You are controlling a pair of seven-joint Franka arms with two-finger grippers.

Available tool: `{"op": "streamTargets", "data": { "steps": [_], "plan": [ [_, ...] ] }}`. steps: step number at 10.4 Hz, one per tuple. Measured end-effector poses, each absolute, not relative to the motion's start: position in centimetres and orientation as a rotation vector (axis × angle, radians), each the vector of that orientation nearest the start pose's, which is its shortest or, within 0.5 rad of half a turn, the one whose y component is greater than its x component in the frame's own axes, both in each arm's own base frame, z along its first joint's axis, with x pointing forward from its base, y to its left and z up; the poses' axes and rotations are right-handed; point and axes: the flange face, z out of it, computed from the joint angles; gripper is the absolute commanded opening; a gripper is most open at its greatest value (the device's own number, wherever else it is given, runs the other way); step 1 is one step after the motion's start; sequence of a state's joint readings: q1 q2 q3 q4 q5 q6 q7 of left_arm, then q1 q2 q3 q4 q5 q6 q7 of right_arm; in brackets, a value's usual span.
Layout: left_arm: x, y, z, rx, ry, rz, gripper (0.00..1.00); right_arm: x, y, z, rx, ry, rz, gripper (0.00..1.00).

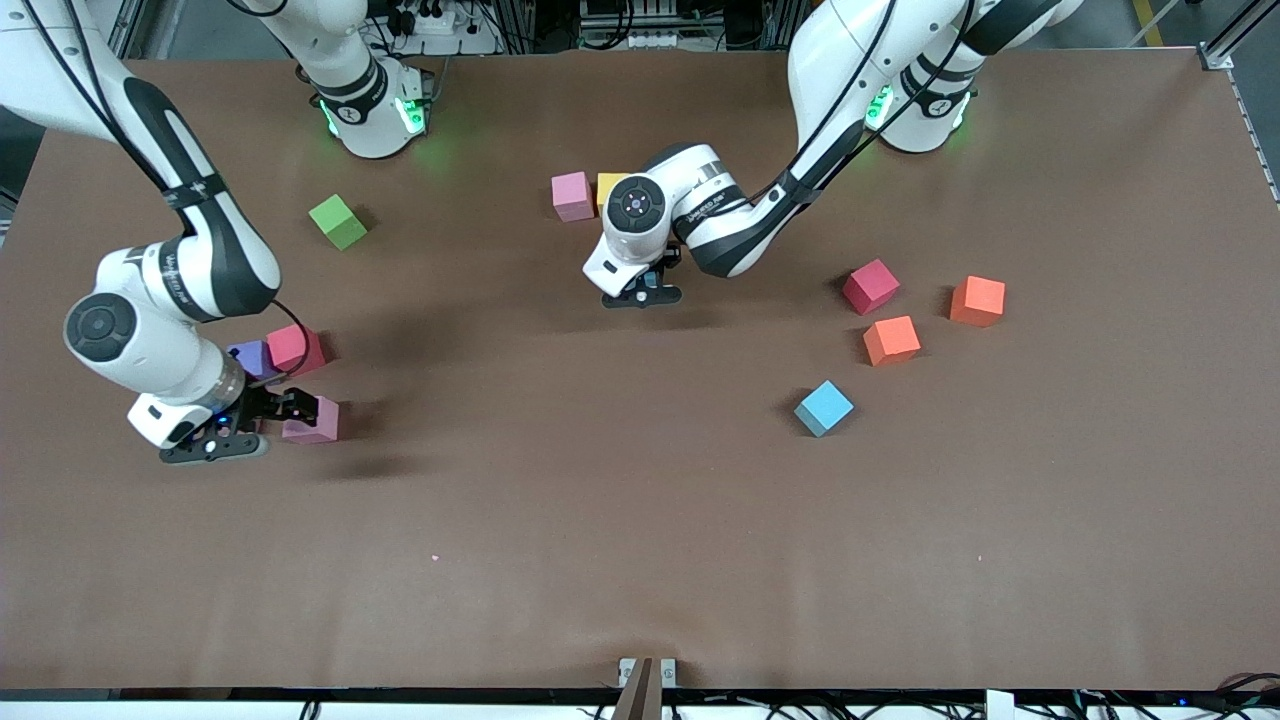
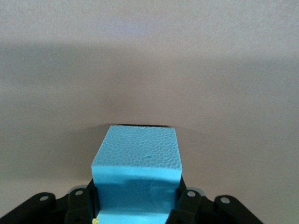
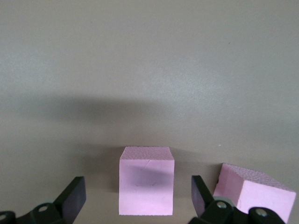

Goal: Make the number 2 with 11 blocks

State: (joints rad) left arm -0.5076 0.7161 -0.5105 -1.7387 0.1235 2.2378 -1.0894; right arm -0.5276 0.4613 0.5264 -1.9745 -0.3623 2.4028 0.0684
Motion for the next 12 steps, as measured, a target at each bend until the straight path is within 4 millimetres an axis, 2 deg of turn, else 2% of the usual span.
{"op": "streamTargets", "data": {
  "steps": [2, 6, 7, 8, 9, 12],
  "plan": [
    [36.1, -53.6, 19.3, -3.108, -0.092, 0.426, 0.00, 61.1, -2.3, 25.7, -3.176, -0.273, -0.118, 1.00],
    [35.7, -53.5, 19.3, -3.102, -0.073, 0.427, 0.00, 59.9, -4.4, 22.2, -3.175, -0.257, -0.100, 1.00],
    [35.6, -53.4, 19.3, -3.100, -0.071, 0.428, 0.09, 59.9, -4.4, 22.1, -3.172, -0.256, -0.101, 1.00],
    [35.5, -53.4, 19.3, -3.099, -0.070, 0.428, 0.78, 59.9, -4.3, 22.1, -3.172, -0.257, -0.104, 1.00],
    [35.5, -53.4, 19.3, -3.099, -0.069, 0.427, 1.00, 60.0, -4.4, 22.2, -3.172, -0.255, -0.106, 1.00],
    [35.8, -53.3, 19.5, -3.101, -0.080, 0.422, 1.00, 60.6, -4.6, 22.9, -3.175, -0.247, -0.135, 1.00]
  ]
}}
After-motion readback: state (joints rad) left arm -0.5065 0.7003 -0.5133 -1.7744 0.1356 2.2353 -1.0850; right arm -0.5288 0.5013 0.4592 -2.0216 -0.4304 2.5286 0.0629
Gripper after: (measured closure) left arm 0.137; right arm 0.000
